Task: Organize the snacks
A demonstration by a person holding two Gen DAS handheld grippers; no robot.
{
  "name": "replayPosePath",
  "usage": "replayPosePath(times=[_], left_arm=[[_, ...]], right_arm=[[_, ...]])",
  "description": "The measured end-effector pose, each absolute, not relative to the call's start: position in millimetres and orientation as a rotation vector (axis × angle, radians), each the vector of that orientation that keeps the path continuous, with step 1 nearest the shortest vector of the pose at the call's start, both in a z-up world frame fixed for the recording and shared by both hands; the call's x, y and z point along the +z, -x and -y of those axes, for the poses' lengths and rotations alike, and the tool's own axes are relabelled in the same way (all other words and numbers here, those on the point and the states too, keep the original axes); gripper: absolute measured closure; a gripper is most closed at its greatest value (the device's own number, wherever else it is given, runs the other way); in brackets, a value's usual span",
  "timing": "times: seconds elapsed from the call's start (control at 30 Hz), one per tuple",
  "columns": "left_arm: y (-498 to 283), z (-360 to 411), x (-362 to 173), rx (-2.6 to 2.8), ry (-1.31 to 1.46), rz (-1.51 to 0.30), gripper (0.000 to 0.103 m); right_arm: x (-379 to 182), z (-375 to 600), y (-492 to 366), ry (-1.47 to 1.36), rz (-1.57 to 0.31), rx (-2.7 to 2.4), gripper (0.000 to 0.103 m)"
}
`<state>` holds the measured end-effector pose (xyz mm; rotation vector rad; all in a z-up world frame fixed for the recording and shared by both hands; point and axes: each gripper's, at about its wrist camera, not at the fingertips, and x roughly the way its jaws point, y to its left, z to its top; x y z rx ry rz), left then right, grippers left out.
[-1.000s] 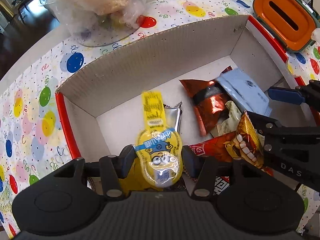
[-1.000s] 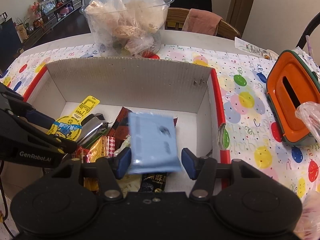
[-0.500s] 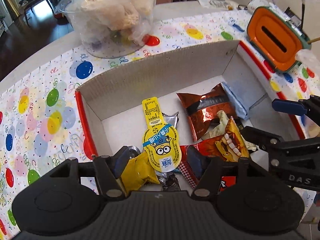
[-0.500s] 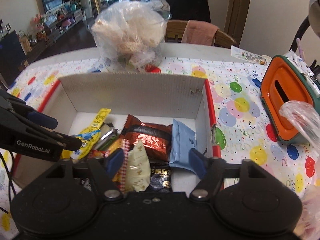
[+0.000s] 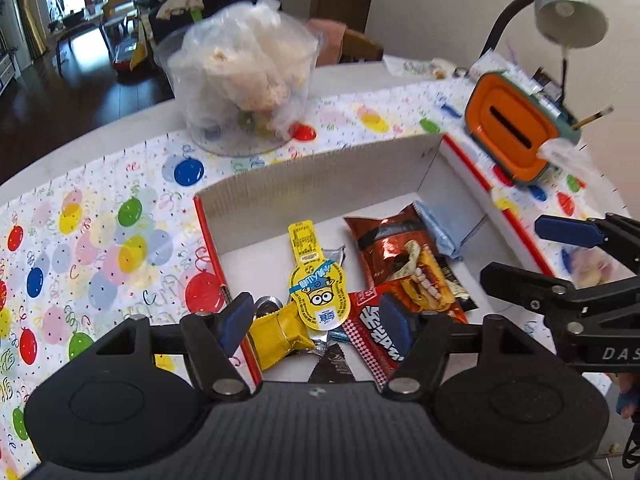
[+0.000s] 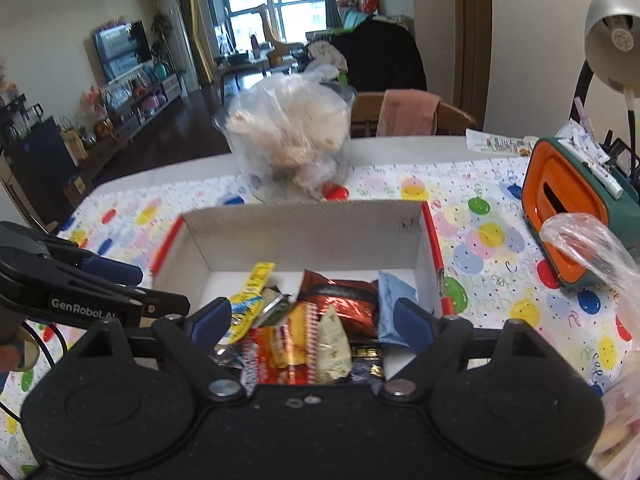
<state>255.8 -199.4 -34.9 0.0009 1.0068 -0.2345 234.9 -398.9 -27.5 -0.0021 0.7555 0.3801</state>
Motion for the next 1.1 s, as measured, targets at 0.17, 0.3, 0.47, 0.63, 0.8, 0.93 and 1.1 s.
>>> replayPosePath(times=[0.17, 0.3, 0.47, 0.63, 0.8, 0.93, 1.1], left_arm=[[-236, 193, -21, -0.237, -0.013, -0.944, 0.028], [-221, 187, -12, -0.247, -0.014, -0.906, 0.026], [-203, 179, -5, -0.262, -0.005, -0.868, 0.019], [-187, 174, 3, -0.292, 0.018, -0.836, 0.011], [-171, 173, 11, -0.314, 0.025, -0.804, 0.002], [-159, 173, 17, -0.314, 0.017, -0.771, 0.002], [-148, 173, 23, -0.301, 0.009, -0.738, 0.002]], right_arm=[[-15, 391, -216, 0.011, -0.696, 0.385, 0.005], [-10, 386, -204, 0.004, -0.677, 0.381, 0.000], [-7, 386, -191, -0.032, -0.669, 0.375, 0.000], [-2, 388, -178, -0.057, -0.657, 0.367, 0.000], [5, 391, -167, -0.106, -0.636, 0.362, 0.000], [12, 393, -156, -0.136, -0.613, 0.352, 0.000], [18, 394, -144, -0.140, -0.589, 0.341, 0.000]])
